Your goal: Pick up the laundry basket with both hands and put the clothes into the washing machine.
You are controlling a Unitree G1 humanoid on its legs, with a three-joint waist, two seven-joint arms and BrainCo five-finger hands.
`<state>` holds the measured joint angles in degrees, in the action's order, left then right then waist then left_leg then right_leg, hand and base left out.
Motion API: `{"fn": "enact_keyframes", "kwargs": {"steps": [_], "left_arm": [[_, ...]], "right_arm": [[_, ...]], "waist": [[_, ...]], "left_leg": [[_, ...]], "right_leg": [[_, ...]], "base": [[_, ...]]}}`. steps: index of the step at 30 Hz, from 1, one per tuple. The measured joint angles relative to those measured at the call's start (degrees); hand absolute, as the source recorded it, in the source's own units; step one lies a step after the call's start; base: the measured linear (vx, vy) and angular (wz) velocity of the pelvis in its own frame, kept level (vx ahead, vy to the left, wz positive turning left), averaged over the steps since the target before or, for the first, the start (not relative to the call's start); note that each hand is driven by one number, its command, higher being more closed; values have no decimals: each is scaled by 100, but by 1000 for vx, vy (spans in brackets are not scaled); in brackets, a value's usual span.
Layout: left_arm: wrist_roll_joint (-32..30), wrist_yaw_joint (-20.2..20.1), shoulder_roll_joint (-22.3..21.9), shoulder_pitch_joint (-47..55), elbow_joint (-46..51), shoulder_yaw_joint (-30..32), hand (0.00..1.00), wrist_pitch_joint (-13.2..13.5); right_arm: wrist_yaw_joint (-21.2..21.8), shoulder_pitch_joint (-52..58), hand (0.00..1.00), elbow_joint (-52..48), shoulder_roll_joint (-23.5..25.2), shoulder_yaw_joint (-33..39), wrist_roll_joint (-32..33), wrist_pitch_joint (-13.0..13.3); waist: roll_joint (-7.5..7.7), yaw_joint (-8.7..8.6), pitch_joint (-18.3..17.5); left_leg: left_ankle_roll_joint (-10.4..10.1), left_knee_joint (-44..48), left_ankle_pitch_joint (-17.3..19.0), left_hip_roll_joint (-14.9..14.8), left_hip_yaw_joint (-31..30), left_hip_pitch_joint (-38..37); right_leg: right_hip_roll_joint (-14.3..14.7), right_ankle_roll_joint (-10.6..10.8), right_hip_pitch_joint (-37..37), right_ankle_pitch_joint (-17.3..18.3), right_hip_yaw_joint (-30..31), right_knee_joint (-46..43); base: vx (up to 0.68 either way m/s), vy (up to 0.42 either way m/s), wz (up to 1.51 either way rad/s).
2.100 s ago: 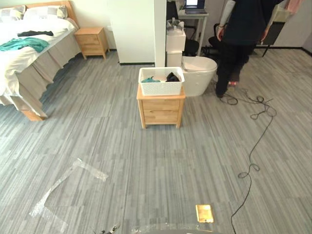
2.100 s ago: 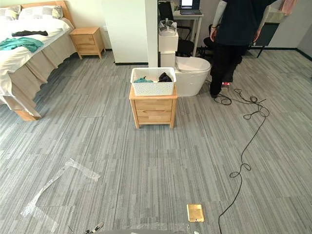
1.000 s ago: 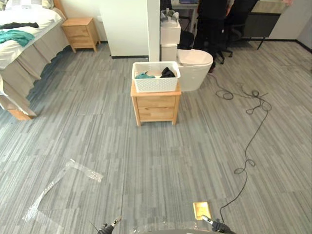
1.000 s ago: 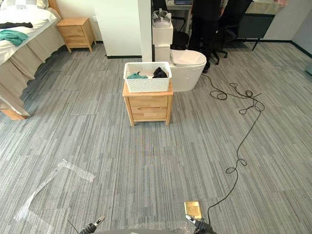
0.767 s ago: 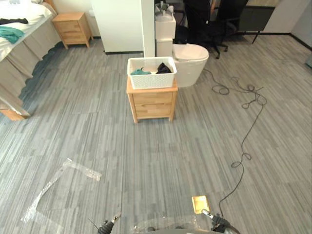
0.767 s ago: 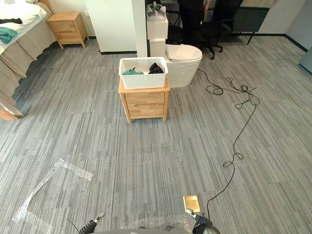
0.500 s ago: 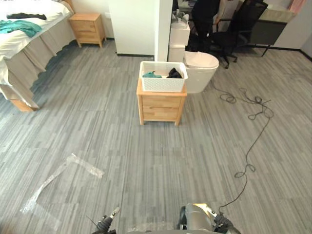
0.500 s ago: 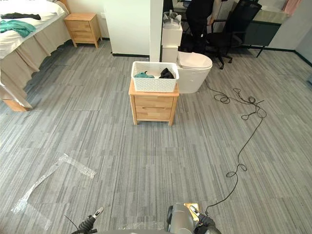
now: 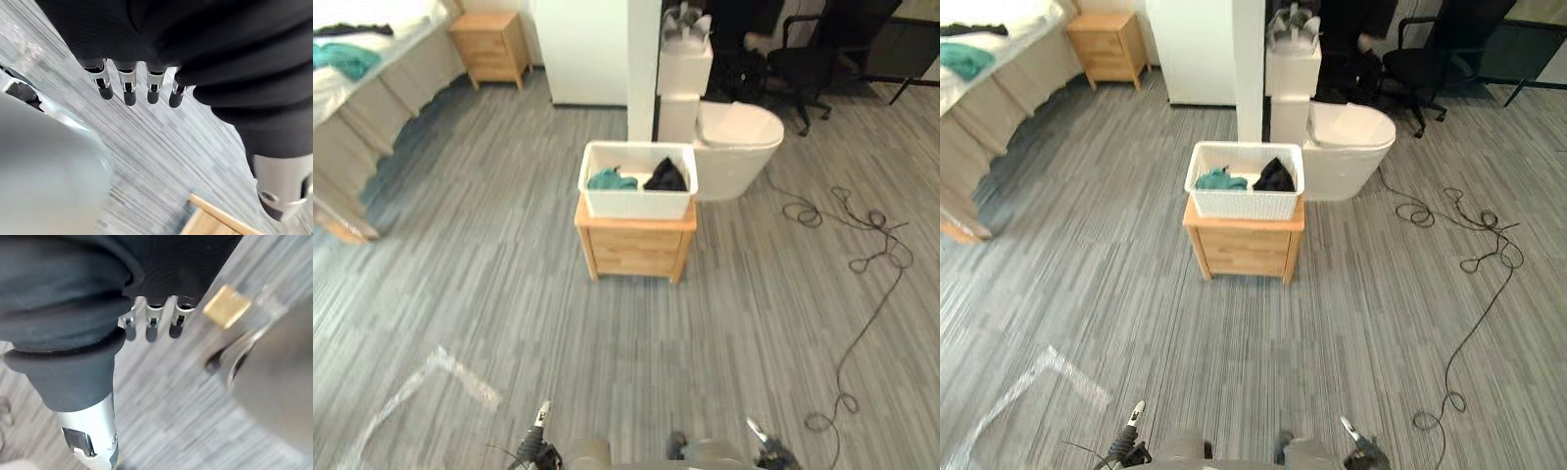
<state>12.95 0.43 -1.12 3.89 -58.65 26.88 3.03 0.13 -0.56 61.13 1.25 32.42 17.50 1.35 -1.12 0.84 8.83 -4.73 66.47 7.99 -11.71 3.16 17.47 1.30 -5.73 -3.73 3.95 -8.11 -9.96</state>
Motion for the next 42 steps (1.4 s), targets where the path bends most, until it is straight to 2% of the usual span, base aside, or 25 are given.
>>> {"fn": "enact_keyframes", "kwargs": {"steps": [1,2,3,4,6,7,8,10,11,12,13,14,15,17,19,20,21,22,23,25,28,31,33,37,42], "left_arm": [[45,23,28,-1,57,-52,0,39],[174,115,85,13,77,-152,0,70],[223,132,95,29,73,-160,0,73],[233,194,66,80,71,-157,0,72],[259,262,13,200,72,-145,0,94],[287,273,44,269,63,-137,0,99],[289,330,114,363,62,-97,0,119],[282,365,221,392,62,-68,0,130],[245,359,245,384,41,-42,0,123],[219,358,265,361,-1,-74,0,121],[210,346,308,327,-19,-297,0,120],[208,342,323,310,-21,-433,0,122],[201,331,340,235,-40,-606,0,118],[179,321,348,150,-38,-742,0,118],[88,327,347,45,-41,-841,0,121],[89,326,344,39,-44,-851,0,121],[90,321,339,-42,-43,-868,0,127],[88,305,345,-95,-43,-866,0,138],[88,298,343,-97,-50,-842,0,136],[3,341,136,-51,-101,-529,0,144],[-10,429,-83,-142,-165,-463,0,176],[54,570,-185,-136,-158,-457,0,265],[205,663,-163,-95,-43,-396,0,289],[499,878,-18,500,1263,-288,0,428],[611,1120,638,860,2323,1174,0,605]], "right_arm": [[-22,-130,0,-1,18,-98,-3,10],[-61,-351,0,0,34,-209,-2,43],[-87,-437,0,2,36,-214,-2,60],[-130,-533,0,-44,49,-339,-3,73],[-146,-456,0,-187,-39,-509,2,101],[-146,-418,0,-187,-49,-576,4,107],[-178,-313,0,-129,34,-648,5,97],[-250,-222,0,-111,162,-653,7,99],[-249,-191,0,-42,192,-619,16,101],[-247,-156,0,-12,193,-575,19,101],[-232,-47,0,43,185,-460,18,105],[-220,14,0,88,181,-400,18,100],[-188,94,0,159,175,-390,15,89],[-103,161,0,132,144,-387,1,67],[-105,218,0,44,143,-389,-6,76],[-104,227,0,40,144,-399,-7,91],[-99,221,0,40,158,-423,-8,99],[-102,233,0,68,195,-427,-8,95],[-104,256,0,106,225,-428,-8,91],[-112,299,0,148,153,-675,-7,97],[-139,300,0,107,-14,-895,-4,114],[-242,322,0,72,-46,-947,17,193],[-357,348,0,-241,-5,-1094,46,225],[-692,923,0,-2321,101,-1550,9,296],[-780,1493,0,-4389,-28,-1377,-677,537]], "waist": [[40,31,16],[116,48,30],[129,74,37],[98,148,22],[-12,182,-52],[51,191,-77],[236,171,-248],[549,222,-450],[628,277,-457],[646,261,-465],[636,156,-464],[595,109,-451],[530,-4,-435],[430,13,-383],[363,1,-345],[364,-6,-348],[384,-32,-363],[505,-20,-402],[595,-13,-446],[504,0,-622],[240,-30,-658],[197,-16,-703],[225,-15,-741],[348,-24,-685],[408,-22,-692]], "left_leg": [[103,-445,104,-25,186,232],[126,-1823,118,23,515,448],[114,-2493,105,77,572,464],[19,-3978,-26,156,543,432],[-11,-5323,-228,166,287,400],[1,-5154,-665,193,213,429],[93,-4955,-975,461,180,446],[269,-4747,-875,639,460,393],[505,-4699,-735,787,595,165],[588,-4716,-642,882,632,15],[704,-4865,-506,1076,623,-358],[743,-4966,-474,1136,610,-544],[808,-5146,-420,1221,495,-887],[804,-5543,-403,1209,518,-1478],[750,-5974,-372,1094,559,-2105],[720,-6022,-353,1044,547,-2166],[625,-6062,-282,950,515,-2224],[541,-6113,-224,991,464,-2218],[513,-6146,-207,1044,463,-2219],[343,-6201,-160,879,357,-2206],[188,-6427,-255,709,153,-2213],[126,-6563,-292,597,73,-2258],[113,-6619,-295,573,79,-2228],[112,-6622,-292,590,186,-2104],[50,-6537,-179,578,402,-1983]], "right_leg": [[-44,-33,-261,24,51,164],[-187,128,-585,218,105,292],[-254,222,-696,348,145,324],[-342,425,-896,632,216,383],[-365,621,-1206,1105,264,429],[-445,696,-1324,1290,296,395],[-673,726,-1388,1404,406,292],[-1023,548,-1063,1218,833,-442],[-1161,810,-848,990,1015,-1140],[-1241,872,-723,797,1034,-1555],[-1352,1026,-438,168,1062,-2521],[-1364,1172,-274,-190,1113,-3024],[-1356,1259,94,-240,1142,-3911],[-1492,1097,613,177,723,-4363],[-1517,1062,992,675,120,-3618],[-1450,1103,1026,716,19,-3230],[-1314,1137,1038,634,-168,-2192],[-1310,1036,1078,60,-283,-1181],[-1311,1028,1136,-414,-257,-861],[-1138,1134,929,-279,-330,-350],[-931,1110,690,-282,-631,200],[-795,1091,494,-295,-800,429],[-751,1057,502,-322,-800,534],[-751,1056,611,-391,-724,637],[-721,1060,792,-398,-543,668]], "base": [[616,-37,-42],[515,18,-39],[534,83,-59],[439,114,-50],[604,290,-47],[560,321,-32],[459,243,-20],[636,334,-38],[584,334,-37],[681,395,0],[538,296,33],[522,277,58],[460,199,39],[423,158,4],[359,51,-13],[226,-51,10],[173,-108,29],[169,-135,27],[202,-203,15],[263,-260,5],[214,-194,25],[107,-118,25],[20,-59,-3],[4,4,-10],[18,4,-20]]}}
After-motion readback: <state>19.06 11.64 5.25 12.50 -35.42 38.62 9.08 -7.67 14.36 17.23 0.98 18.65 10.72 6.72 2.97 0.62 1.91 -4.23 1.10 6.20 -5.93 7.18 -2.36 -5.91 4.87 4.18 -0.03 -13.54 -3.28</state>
